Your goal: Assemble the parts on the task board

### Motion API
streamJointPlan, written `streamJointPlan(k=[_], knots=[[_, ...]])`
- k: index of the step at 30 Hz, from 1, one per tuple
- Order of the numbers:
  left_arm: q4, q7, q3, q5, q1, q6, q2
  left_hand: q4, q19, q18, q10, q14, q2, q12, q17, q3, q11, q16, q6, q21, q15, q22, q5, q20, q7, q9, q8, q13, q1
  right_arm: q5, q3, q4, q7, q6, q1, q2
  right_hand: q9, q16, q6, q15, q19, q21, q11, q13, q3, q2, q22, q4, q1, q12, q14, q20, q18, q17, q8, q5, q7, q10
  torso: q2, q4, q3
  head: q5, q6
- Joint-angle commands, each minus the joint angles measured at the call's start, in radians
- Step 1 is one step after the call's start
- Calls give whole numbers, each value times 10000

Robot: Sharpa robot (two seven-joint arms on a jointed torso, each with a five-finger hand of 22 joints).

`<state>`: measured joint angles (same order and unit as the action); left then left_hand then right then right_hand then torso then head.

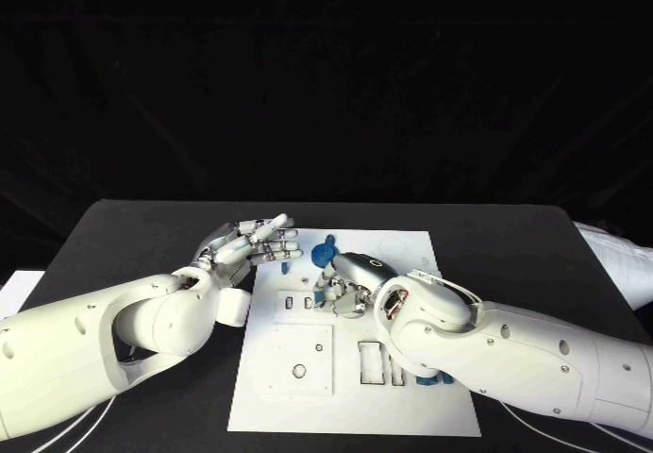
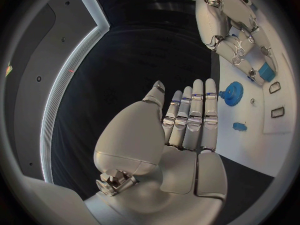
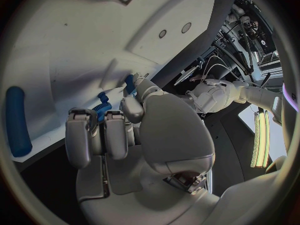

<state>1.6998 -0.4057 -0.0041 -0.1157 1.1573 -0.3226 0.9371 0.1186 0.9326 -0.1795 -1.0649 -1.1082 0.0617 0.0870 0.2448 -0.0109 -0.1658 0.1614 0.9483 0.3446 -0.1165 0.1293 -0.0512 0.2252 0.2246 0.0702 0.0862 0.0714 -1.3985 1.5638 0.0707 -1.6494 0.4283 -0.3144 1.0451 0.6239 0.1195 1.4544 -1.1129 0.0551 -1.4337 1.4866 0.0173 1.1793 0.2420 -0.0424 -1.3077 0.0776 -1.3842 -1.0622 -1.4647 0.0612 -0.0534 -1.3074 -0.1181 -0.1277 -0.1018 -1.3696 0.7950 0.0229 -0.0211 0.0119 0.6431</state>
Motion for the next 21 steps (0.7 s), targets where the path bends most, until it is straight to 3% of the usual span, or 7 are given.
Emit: streamJointPlan(k=[1, 15, 21], knots=[[28, -124, 6, 36, 8, 132, -15, -63, 61, -33, -69, -54, -37, -45, 10, 13, 2, -36, 47, -62, 1, -12, -11, 0, -20, 6, -59, -12, -99, 145, -44, 35, 279, 482, -35, -19, 14, -49, -37, -59, 87, -67, 4, -8, 48, -18, -544, 12, 132, 45, -661, 31, 52, -608, 2, -35, -4, 67, 1, 1, 5, -14, 26], [31, -100, 6, 36, 8, 159, -29, -63, 61, -33, -69, -54, -37, -45, 10, 13, 2, -36, 47, -62, 1, -12, -11, 0, -20, 6, -59, -12, -99, 117, -82, 51, 356, 740, -37, -23, -20, -178, 118, -109, 231, -175, 71, -269, 35, -332, -340, 93, 457, 411, -621, 68, 7, -431, 139, -115, -85, 249, -1, -7, 1, -15, 51], [48, -92, 6, 36, 8, 184, -22, -63, 61, -33, -69, -54, -37, -45, 10, 13, 2, -36, 47, -62, 1, -12, -11, 0, -20, 6, -59, -12, -99, 2, -91, 85, 323, 653, -36, 2, -56, -243, 286, -154, 298, -231, 129, -496, -104, -600, -242, 152, 667, 720, -603, 103, -13, -349, 255, -236, -154, 410, -10, -1, -2, -11, 61]])
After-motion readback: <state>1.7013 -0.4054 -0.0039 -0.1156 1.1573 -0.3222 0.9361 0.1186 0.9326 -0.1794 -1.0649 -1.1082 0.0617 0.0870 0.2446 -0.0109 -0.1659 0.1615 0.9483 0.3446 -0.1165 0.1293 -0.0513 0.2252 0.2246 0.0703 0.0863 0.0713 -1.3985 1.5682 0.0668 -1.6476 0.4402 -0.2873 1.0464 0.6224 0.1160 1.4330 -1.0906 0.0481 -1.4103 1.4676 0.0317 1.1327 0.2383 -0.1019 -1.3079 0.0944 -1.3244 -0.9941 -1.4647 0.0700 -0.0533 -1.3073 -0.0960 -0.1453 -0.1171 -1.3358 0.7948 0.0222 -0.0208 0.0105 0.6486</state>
